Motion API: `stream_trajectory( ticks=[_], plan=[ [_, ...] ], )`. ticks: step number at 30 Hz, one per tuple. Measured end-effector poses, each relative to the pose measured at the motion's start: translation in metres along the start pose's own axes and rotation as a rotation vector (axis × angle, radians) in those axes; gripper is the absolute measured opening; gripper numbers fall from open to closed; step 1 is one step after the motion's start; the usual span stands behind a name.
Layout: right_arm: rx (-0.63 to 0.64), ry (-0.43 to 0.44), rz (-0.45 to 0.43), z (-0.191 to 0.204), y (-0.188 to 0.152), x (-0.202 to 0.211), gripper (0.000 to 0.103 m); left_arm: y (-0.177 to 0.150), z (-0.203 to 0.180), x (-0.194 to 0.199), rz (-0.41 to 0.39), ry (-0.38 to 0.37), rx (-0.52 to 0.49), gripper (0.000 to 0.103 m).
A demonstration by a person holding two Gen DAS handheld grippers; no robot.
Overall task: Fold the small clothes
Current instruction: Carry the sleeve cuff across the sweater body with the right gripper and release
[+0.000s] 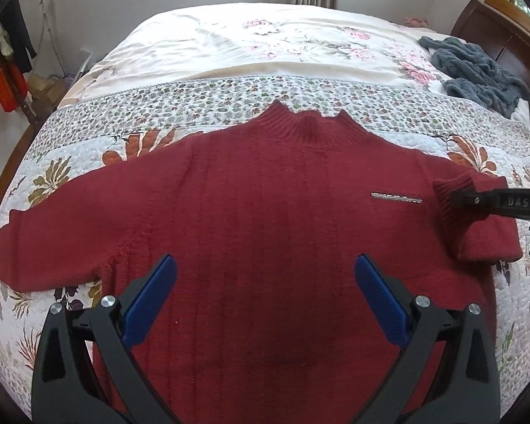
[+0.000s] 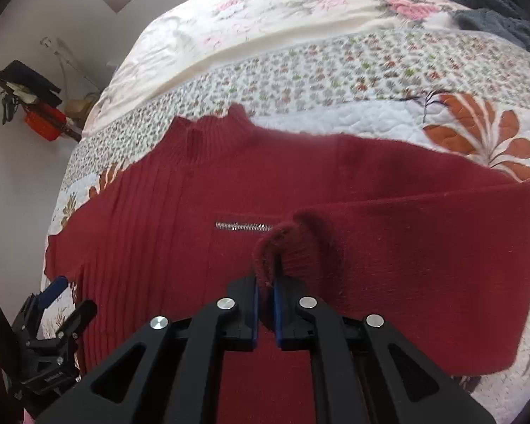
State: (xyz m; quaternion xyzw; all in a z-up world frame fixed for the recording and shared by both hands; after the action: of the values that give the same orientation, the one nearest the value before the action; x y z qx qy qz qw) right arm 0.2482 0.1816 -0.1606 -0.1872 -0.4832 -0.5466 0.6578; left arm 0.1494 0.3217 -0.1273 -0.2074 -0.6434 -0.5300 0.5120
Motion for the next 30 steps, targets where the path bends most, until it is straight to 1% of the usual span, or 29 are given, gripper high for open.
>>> stream_trajectory(
  ticks=[2,4,5,7,8,10,13,15,17,18,19,21,22,24,25,26,27,28,29,30],
  plan=[
    [-0.007,0.060,0.026,0.005,-0.005,-0.001,0.022,-0.001,-0.002,-0.003,0.008,-0.005,-0.002,0.100],
    [0.004,0.200,0.029,0.019,-0.011,0.011,0.031,-0.002,-0.007,-0.005,0.014,-0.015,-0.006,0.100],
    [0.002,0.241,0.022,0.024,-0.012,0.017,0.039,-0.002,-0.012,-0.005,0.020,-0.030,-0.006,0.100],
    [-0.010,0.330,-0.007,0.028,-0.013,0.037,0.041,-0.002,-0.025,-0.006,0.035,-0.070,-0.008,0.100],
    [-0.015,0.349,-0.029,0.025,-0.013,0.048,0.041,-0.003,-0.034,-0.007,0.050,-0.101,-0.008,0.100],
    [-0.033,0.308,-0.059,0.006,-0.015,0.066,0.041,-0.003,-0.056,-0.010,0.087,-0.168,-0.008,0.100],
    [-0.069,0.264,-0.083,-0.025,-0.025,0.085,0.041,-0.005,-0.083,-0.019,0.128,-0.219,-0.016,0.099],
    [-0.089,0.230,-0.095,-0.048,-0.035,0.095,0.041,-0.005,-0.105,-0.029,0.175,-0.262,-0.022,0.098],
    [-0.109,0.213,-0.104,-0.067,-0.044,0.102,0.041,-0.007,-0.127,-0.039,0.227,-0.321,-0.014,0.095],
    [-0.123,0.213,-0.109,-0.075,-0.048,0.105,0.041,-0.008,-0.139,-0.045,0.259,-0.361,-0.004,0.092],
    [-0.140,0.216,-0.114,-0.083,-0.053,0.108,0.041,-0.009,-0.149,-0.052,0.292,-0.386,0.006,0.085],
    [-0.158,0.211,-0.122,-0.093,-0.060,0.110,0.041,-0.013,-0.163,-0.066,0.353,-0.408,0.035,0.074],
    [-0.162,0.206,-0.126,-0.098,-0.063,0.111,0.041,-0.014,-0.167,-0.072,0.366,-0.403,0.045,0.074],
    [-0.165,0.192,-0.130,-0.106,-0.067,0.112,0.041,-0.011,-0.172,-0.075,0.363,-0.390,0.048,0.073],
    [-0.165,0.187,-0.132,-0.108,-0.069,0.112,0.041,-0.009,-0.175,-0.075,0.352,-0.379,0.045,0.064],
    [-0.166,0.185,-0.132,-0.110,-0.069,0.112,0.041,-0.007,-0.177,-0.074,0.347,-0.374,0.042,0.059],
    [-0.168,0.183,-0.133,-0.111,-0.069,0.110,0.041,-0.005,-0.179,-0.073,0.344,-0.371,0.040,0.046],
    [-0.172,0.178,-0.136,-0.114,-0.069,0.111,0.041,-0.003,-0.181,-0.072,0.339,-0.365,0.039,0.032],
    [-0.175,0.174,-0.138,-0.116,-0.069,0.110,0.041,0.000,-0.183,-0.071,0.341,-0.380,0.044,0.022],
    [-0.181,0.172,-0.141,-0.118,-0.069,0.110,0.041,0.002,-0.185,-0.068,0.350,-0.416,0.062,0.017]
  ],
)
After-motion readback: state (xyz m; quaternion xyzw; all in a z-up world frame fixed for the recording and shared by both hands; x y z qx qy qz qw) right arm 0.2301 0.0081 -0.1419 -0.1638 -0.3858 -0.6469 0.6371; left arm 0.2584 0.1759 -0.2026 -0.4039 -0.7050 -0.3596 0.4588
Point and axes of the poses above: each gripper's, at about its wrist camera, not at the fingertips, and x roughly against the way its jaws point, z to its left, y to its top, the point moved 10 cm from there along -x, roughly the way its jaws point, and after that the axes turned 7 degrees about y, right-handed, at the moved point
